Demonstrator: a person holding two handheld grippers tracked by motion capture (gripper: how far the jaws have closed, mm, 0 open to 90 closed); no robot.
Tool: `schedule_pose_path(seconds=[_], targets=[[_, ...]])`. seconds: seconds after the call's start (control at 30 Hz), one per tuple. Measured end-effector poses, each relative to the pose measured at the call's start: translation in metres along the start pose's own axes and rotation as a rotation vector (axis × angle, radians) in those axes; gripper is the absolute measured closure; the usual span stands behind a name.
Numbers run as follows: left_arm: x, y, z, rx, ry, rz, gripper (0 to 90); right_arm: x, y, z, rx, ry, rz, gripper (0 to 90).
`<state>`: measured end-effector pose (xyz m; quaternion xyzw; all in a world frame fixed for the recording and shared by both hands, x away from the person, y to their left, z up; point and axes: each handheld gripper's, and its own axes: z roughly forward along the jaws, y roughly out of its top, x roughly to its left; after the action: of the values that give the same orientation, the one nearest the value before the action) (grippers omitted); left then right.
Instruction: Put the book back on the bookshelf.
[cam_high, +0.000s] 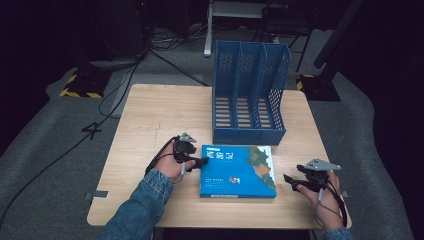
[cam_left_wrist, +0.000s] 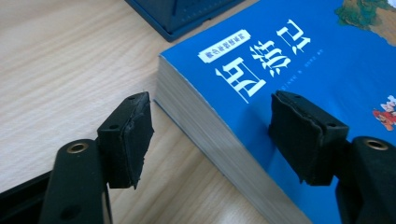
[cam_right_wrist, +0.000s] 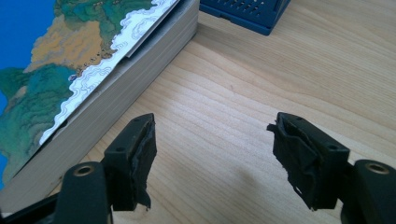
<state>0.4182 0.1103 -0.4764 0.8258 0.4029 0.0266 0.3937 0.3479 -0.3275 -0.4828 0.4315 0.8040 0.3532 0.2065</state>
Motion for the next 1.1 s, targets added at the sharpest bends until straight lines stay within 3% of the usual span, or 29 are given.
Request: schedule_pose_path(seconds=[0.2, 0.37, 0.47, 0.6, 0.73, 0.93, 1.1], targets=[[-0.001, -0.003, 0.012, 0.005, -0.068, -0.047, 27.1, 0.003, -0.002, 0.002, 0.003, 0.004, 0.002, 30.9], [-0.003, -0.002, 0.01, 0.003, -0.048, -0.037, 32.0, 0.004, -0.002, 0.003, 0.008, 0.005, -0.007, 31.2], [-0.005, -0.001, 0.007, -0.006, -0.022, 0.005, 35.4, 0.005, -0.002, 0.003, 0.004, 0.004, -0.012, 31.3], [-0.008, -0.001, 0.005, -0.018, -0.012, 0.033, 36.5, 0.007, -0.001, 0.003, 0.0, 0.013, -0.011, 31.0], [-0.011, 0.001, -0.002, -0.046, -0.006, 0.077, 43.5, 0.01, 0.0, 0.005, -0.002, 0.023, -0.02, 30.9], [-0.018, 0.005, -0.01, -0.112, -0.052, 0.106, 49.6, 0.016, 0.005, 0.003, -0.028, 0.039, -0.027, 31.0], [-0.02, 0.005, -0.007, -0.124, -0.091, 0.105, 48.0, 0.028, 0.013, -0.004, -0.062, 0.058, -0.036, 30.9]])
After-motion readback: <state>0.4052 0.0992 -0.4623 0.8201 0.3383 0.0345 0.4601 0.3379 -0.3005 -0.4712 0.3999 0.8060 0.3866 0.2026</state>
